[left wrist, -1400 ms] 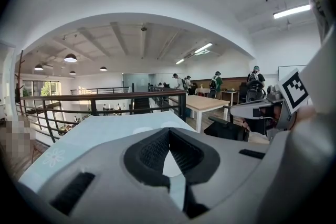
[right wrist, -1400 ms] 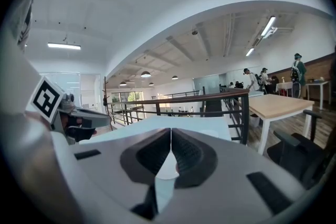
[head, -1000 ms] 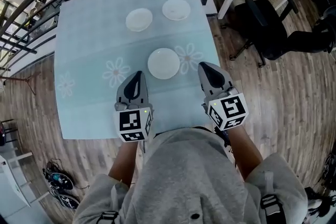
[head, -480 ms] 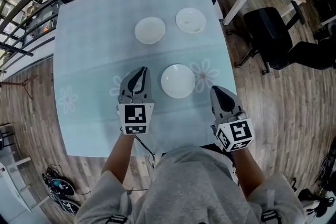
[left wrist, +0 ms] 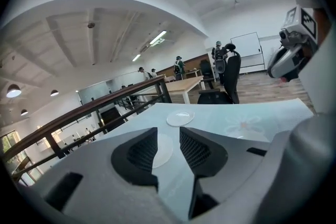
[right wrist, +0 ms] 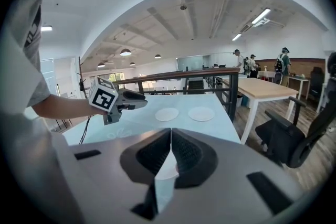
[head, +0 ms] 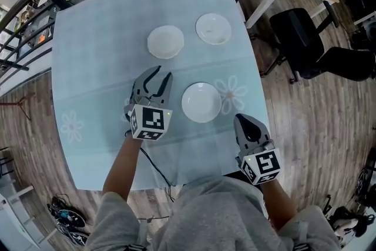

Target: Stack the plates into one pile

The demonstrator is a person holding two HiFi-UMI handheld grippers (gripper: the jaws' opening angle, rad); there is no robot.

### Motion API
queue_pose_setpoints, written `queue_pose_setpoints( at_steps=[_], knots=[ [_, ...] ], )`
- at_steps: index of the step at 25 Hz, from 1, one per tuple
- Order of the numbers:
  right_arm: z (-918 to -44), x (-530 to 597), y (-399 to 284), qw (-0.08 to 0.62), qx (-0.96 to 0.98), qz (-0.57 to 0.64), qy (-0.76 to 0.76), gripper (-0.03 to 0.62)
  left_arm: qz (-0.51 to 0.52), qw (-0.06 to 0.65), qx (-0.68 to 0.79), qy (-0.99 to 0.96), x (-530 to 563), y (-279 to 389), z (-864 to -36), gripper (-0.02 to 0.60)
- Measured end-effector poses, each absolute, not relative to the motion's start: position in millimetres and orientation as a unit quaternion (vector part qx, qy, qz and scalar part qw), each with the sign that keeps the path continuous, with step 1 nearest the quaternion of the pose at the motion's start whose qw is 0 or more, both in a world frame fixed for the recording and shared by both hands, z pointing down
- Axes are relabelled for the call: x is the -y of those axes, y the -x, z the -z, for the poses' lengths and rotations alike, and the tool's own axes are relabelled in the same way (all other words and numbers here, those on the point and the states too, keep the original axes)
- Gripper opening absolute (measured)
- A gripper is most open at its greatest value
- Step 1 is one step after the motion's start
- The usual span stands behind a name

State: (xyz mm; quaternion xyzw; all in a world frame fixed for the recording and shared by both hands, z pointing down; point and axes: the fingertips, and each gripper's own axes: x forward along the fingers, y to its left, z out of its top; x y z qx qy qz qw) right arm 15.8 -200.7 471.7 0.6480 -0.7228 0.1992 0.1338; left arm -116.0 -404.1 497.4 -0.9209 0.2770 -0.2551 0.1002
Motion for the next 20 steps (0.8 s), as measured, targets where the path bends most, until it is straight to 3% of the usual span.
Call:
queue_pose_setpoints(
  at_steps=[20],
  knots=[
    [-510.6,204.4,-26.9,0.149,0.681,-0.251,-0.671,0.028,0.426,0.14,-0.183,0.875,491.8,85.9,-650.3,0.13]
  ],
)
